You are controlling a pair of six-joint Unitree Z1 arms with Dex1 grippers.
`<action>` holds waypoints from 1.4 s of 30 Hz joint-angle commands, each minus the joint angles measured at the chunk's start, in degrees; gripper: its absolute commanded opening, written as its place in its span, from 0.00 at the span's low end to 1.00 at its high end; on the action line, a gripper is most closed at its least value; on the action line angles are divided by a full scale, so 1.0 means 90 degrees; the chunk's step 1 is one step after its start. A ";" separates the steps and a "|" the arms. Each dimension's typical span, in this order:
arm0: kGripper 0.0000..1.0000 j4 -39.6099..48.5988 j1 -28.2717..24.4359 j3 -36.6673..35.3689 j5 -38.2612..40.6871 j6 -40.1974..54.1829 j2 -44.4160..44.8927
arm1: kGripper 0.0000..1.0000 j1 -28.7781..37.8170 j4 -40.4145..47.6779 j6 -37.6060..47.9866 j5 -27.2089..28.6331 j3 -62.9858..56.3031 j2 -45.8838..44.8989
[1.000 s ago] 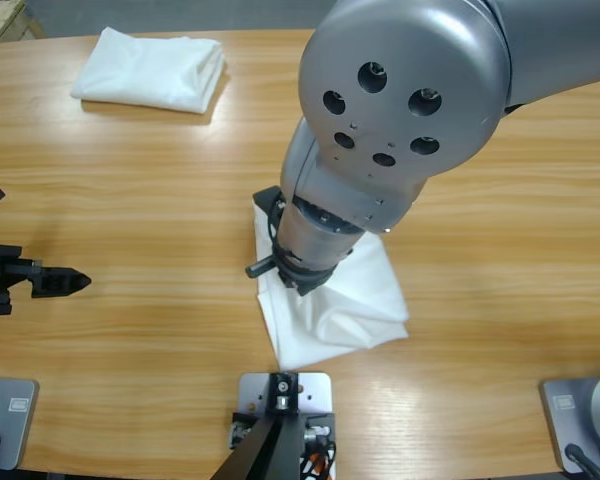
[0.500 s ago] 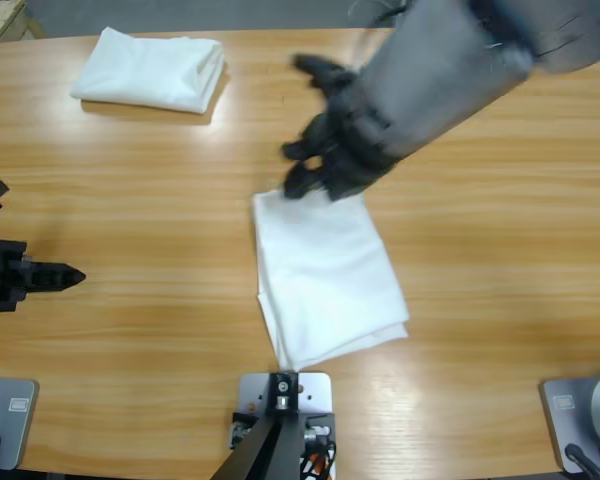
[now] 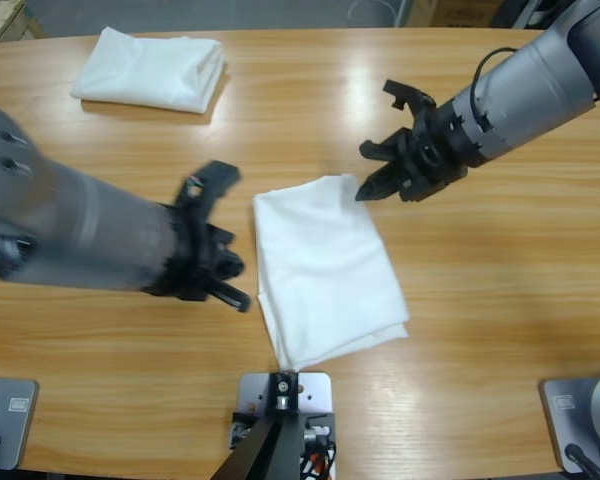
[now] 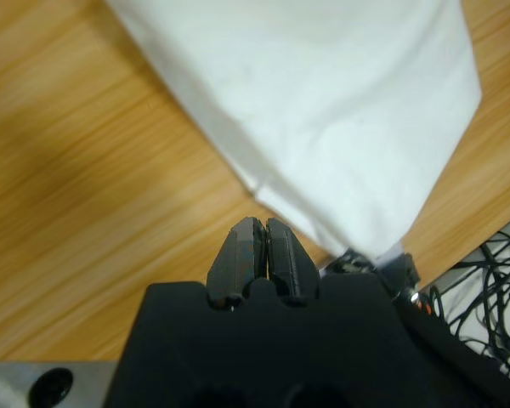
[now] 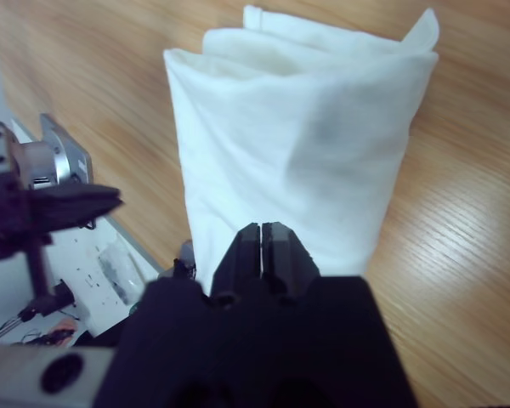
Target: Fold clothes
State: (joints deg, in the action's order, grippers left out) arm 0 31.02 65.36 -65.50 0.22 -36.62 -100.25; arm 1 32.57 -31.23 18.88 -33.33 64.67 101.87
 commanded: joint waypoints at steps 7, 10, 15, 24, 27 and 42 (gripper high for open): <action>0.00 -0.0829 0.0976 -0.0421 0.0152 -0.0649 -0.1080 | 0.00 -0.0093 0.0667 -0.0291 -0.0334 -0.0526 0.0663; 0.00 -0.0829 0.1273 -0.0386 0.0152 -0.0935 -0.1188 | 0.00 -0.0093 0.0930 -0.0291 -0.0420 -0.0498 0.0964; 0.00 -0.0849 0.1302 -0.0157 0.0191 -0.1048 -0.1354 | 0.00 -0.0093 0.1218 -0.0291 -0.0398 -0.0586 0.1128; 0.00 -0.0843 0.0787 0.0058 0.0085 -0.1007 -0.1688 | 0.00 -0.0134 0.1399 -0.0291 -0.0291 -0.0790 0.1169; 0.00 -0.0974 0.0755 0.0141 0.0078 -0.0999 -0.1814 | 0.00 -0.0160 0.1399 -0.0291 -0.0291 -0.0790 0.1259; 0.00 -0.1734 0.0912 0.1112 0.0265 -0.1317 -0.1682 | 0.00 -0.0685 0.1594 -0.0357 -0.0082 -0.0487 0.2144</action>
State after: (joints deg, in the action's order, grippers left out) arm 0 16.48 72.94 -61.31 1.57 -46.78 -112.71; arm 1 30.11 -18.10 16.94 -35.74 59.23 115.27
